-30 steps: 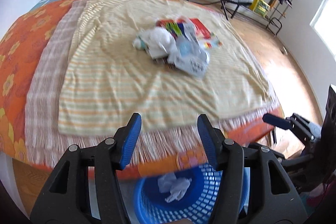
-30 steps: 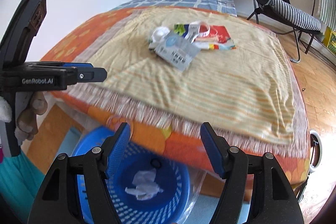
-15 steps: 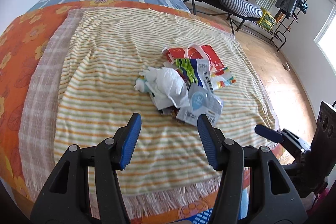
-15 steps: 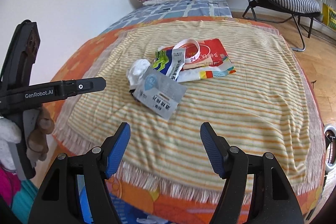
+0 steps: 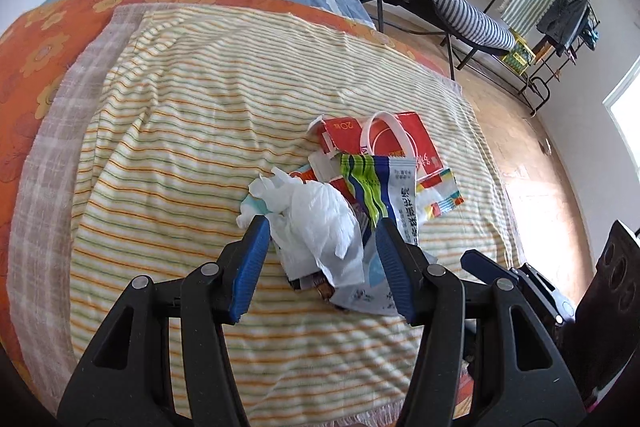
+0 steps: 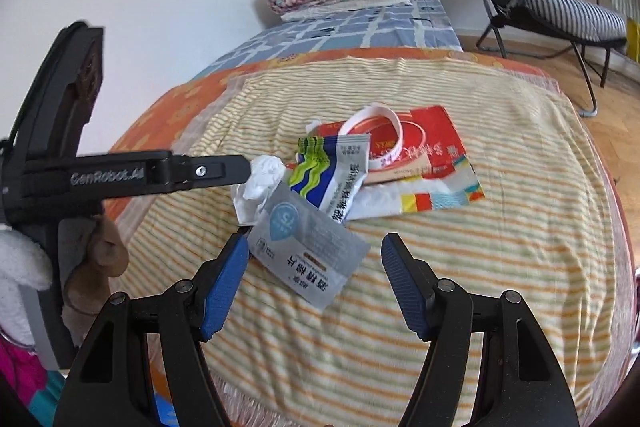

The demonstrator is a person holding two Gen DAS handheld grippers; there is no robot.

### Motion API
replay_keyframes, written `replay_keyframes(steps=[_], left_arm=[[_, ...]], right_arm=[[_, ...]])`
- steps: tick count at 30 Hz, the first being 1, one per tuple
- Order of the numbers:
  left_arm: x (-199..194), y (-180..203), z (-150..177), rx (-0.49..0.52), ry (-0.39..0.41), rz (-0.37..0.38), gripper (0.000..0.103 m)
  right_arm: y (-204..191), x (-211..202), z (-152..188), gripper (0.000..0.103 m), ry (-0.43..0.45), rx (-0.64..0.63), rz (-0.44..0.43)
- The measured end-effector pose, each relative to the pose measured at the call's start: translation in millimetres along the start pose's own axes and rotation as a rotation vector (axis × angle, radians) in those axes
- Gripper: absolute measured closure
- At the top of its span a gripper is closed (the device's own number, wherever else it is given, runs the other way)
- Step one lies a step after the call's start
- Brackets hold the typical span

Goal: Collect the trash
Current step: 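Grasp the white tissue with the left tool while the right tool grasps the wet-wipe packet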

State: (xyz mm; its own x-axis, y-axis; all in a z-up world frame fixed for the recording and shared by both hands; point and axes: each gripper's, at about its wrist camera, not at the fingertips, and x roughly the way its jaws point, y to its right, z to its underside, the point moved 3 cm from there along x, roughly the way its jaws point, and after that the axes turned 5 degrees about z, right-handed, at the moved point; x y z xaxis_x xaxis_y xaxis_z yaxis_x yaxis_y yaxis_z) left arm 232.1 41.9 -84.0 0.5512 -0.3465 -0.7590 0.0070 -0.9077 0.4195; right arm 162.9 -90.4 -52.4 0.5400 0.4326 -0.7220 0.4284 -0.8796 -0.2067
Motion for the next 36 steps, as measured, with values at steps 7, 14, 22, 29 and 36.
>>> replay_keyframes(steps=[7,14,22,29,36], left_arm=[[22,-7,-1,-0.002,-0.053,-0.003,0.067],[26,-8,-2,-0.002,-0.049,0.004,0.076],[24,-14,-4,-0.011,-0.039,-0.006,0.077],[14,-17,-7,-0.019,-0.018,-0.004,0.078],[7,-14,-6,-0.006,-0.012,-0.007,0.082]], right_arm=[[-14,17,-3,0.034,-0.016,-0.113,0.007],[-10,29,-13,0.034,-0.026,-0.110,-0.017],[-17,37,1,0.034,-0.128,-0.147,-0.083],[-25,38,15,0.034,-0.174,-0.224,-0.043],[-29,45,26,0.034,-0.211,-0.300,0.054]])
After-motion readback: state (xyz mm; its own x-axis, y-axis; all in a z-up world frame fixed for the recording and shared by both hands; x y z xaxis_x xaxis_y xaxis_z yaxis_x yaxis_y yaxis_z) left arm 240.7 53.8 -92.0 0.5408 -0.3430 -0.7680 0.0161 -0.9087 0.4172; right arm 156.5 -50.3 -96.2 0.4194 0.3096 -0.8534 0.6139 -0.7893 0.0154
